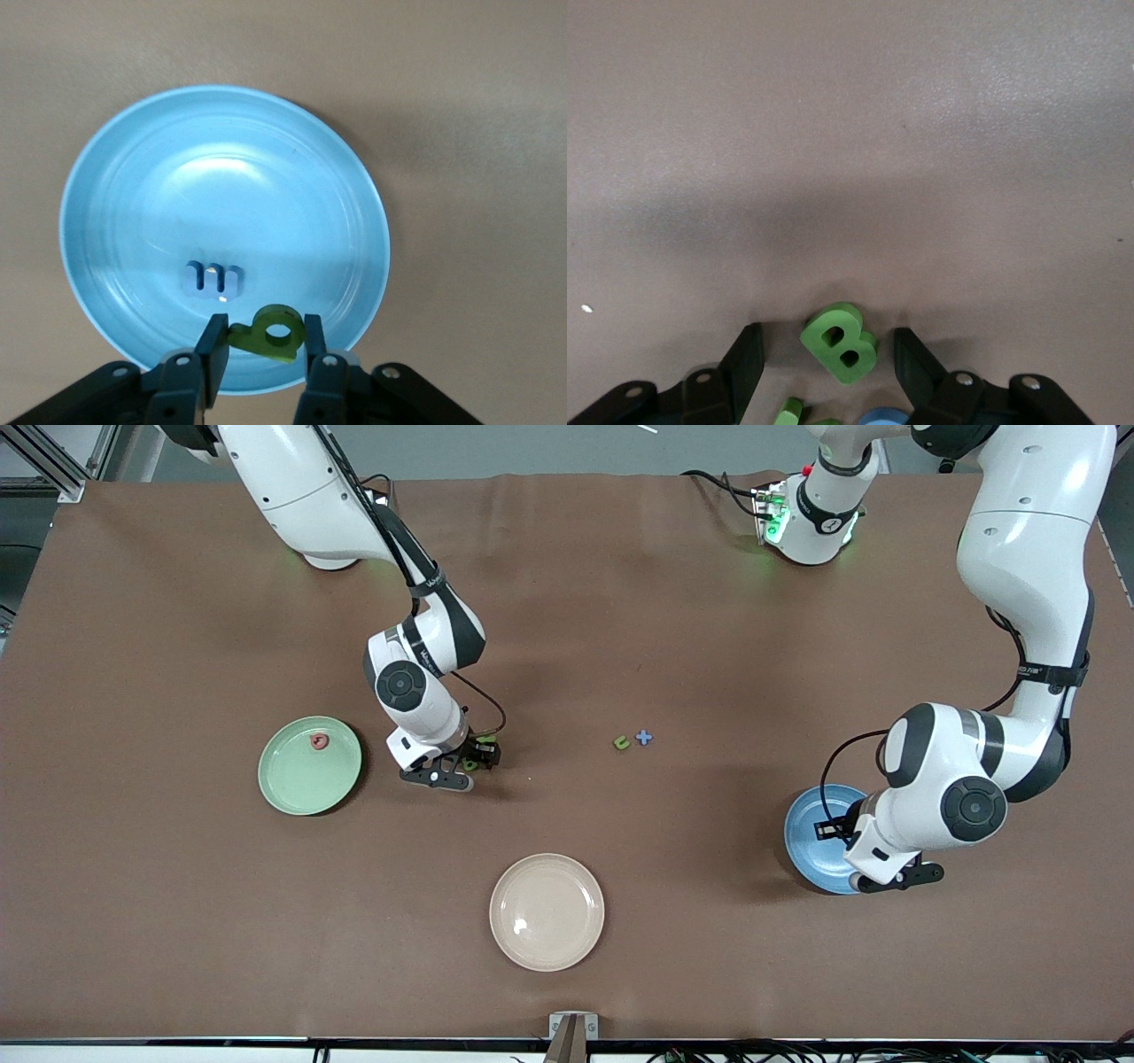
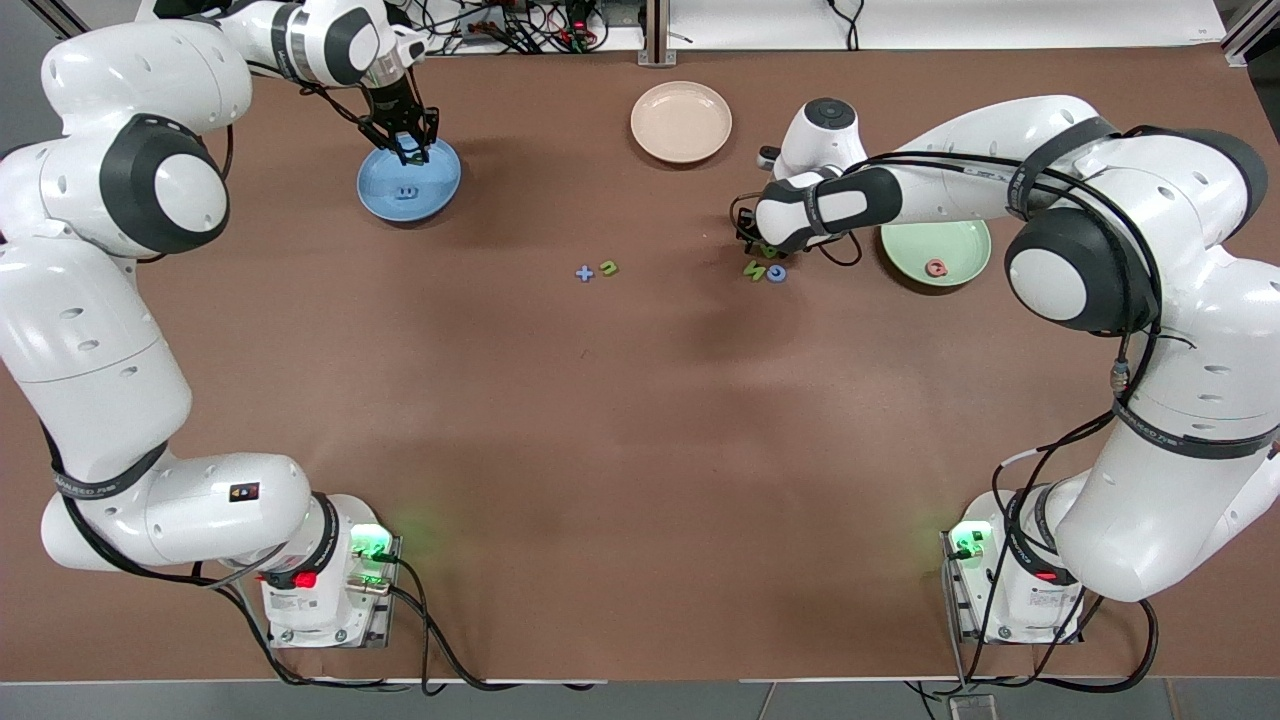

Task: Sort upper and lower case letters into plates
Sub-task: 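Drop the Q on the green plate while the left gripper drops its letter, then reach the green B with the right gripper while the left gripper grasps x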

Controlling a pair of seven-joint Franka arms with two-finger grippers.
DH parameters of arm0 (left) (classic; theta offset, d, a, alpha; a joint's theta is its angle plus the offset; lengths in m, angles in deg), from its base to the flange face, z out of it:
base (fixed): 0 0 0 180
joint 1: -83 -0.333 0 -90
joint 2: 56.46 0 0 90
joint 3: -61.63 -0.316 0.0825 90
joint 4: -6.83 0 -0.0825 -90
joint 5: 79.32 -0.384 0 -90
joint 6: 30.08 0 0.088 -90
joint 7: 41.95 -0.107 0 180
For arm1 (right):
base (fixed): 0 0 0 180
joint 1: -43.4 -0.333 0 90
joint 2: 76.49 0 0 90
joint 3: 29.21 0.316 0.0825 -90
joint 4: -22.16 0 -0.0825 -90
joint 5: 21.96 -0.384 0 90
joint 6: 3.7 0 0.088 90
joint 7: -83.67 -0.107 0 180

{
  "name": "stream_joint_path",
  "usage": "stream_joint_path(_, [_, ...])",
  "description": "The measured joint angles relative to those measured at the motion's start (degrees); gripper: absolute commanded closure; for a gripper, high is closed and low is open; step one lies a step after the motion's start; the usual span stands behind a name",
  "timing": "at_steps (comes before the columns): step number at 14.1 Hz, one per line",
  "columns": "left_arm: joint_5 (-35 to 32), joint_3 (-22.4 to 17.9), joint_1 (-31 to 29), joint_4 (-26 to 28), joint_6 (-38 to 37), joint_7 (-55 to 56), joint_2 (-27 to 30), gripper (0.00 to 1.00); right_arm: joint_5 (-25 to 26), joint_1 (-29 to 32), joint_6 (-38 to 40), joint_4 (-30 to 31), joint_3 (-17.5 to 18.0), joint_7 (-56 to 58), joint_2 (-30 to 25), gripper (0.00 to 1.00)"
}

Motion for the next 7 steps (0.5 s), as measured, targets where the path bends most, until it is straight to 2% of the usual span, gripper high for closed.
stream_joint_path(1, [0.0,0.05,0.17,0.0,0.04,0.01,-0.34,0.42,0.0,-0.01,-0.07,-0.06,0.04,0.0,-0.02,0.41])
stream_joint_path(3, [0.0,0.19,0.46,0.01,0.07,0.01,-0.68,0.24,0.07,-0.08,-0.07,-0.13,0.06,0.02,-0.03,0.41])
stream_joint_path(5, [0.0,0.42,0.74,0.01,0.07,0.01,-0.67,0.17,0.8,-0.11,-0.09,-0.15,0.06,0.17,-0.03,0.42])
stream_joint_path(7, [0.0,0.73,0.99,0.02,0.0,0.01,-0.64,0.09,2.6,-0.19,-0.11,-0.23,0.13,0.17,-0.03,0.49])
